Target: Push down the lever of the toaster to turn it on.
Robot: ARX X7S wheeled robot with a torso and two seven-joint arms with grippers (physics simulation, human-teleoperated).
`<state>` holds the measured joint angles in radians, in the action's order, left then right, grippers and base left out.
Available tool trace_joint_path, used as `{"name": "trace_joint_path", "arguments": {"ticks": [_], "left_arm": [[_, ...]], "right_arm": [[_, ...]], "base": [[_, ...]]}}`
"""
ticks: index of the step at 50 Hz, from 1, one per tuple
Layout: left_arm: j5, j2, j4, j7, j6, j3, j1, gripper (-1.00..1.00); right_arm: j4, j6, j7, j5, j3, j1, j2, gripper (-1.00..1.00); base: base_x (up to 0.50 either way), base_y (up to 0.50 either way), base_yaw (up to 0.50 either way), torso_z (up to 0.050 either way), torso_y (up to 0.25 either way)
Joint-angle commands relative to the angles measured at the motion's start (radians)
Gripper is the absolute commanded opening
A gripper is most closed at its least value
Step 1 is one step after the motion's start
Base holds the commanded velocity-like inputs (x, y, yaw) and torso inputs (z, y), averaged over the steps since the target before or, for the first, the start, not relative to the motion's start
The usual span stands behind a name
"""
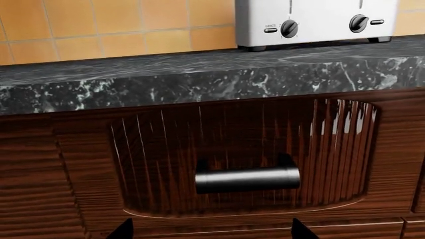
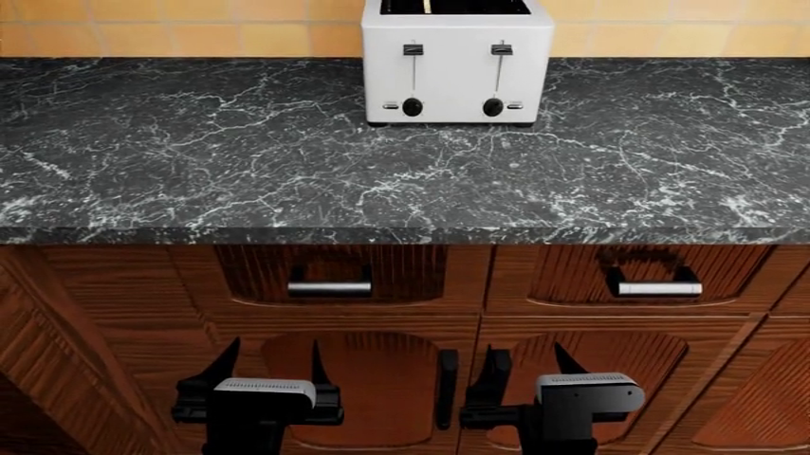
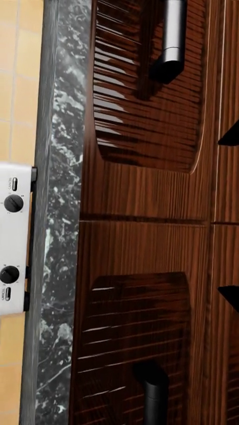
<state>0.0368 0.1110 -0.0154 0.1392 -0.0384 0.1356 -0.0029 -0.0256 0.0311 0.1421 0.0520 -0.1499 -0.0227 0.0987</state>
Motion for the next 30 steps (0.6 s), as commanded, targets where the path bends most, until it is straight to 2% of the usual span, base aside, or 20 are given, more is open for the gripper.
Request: {"name": "trace_joint_path", "arguments": {"ticks": [1, 21, 24, 27, 30], "left_arm": [[0.004, 0.010, -0.006, 0.012, 0.000, 0.017, -0.003, 1.00], [0.025, 0.023, 0.004, 0.034, -0.016, 0.025, 0.000, 1.00], [0.056, 0.032, 0.107, 0.043, 0.027, 0.002, 0.007, 1.00], [0.105, 0.057, 0.334, 0.054, 0.098, -0.034, 0.023, 1.00], [0.165, 0.074, 0.543, 0.084, 0.233, -0.072, -0.009, 1.00]], "right_arm": [[-0.011, -0.022, 0.000, 0.027, -0.011, -0.004, 0.011, 1.00], [0.000, -0.039, 0.006, 0.047, -0.037, -0.001, 0.025, 1.00], [0.088, 0.006, 0.008, 0.052, -0.042, 0.015, 0.038, 1.00], [0.344, 0.111, 0.031, -0.003, -0.058, 0.057, 0.084, 1.00], [0.602, 0.264, 0.029, -0.052, -0.076, 0.053, 0.124, 1.00]], "base": [[0.00, 0.00, 0.00, 0.050, 0.000], [0.00, 0.00, 0.00, 0.050, 0.000], [0.00, 0.00, 0.00, 0.021, 0.000], [0.00, 0.00, 0.00, 0.000, 0.000], [0.00, 0.00, 0.00, 0.000, 0.000]]}}
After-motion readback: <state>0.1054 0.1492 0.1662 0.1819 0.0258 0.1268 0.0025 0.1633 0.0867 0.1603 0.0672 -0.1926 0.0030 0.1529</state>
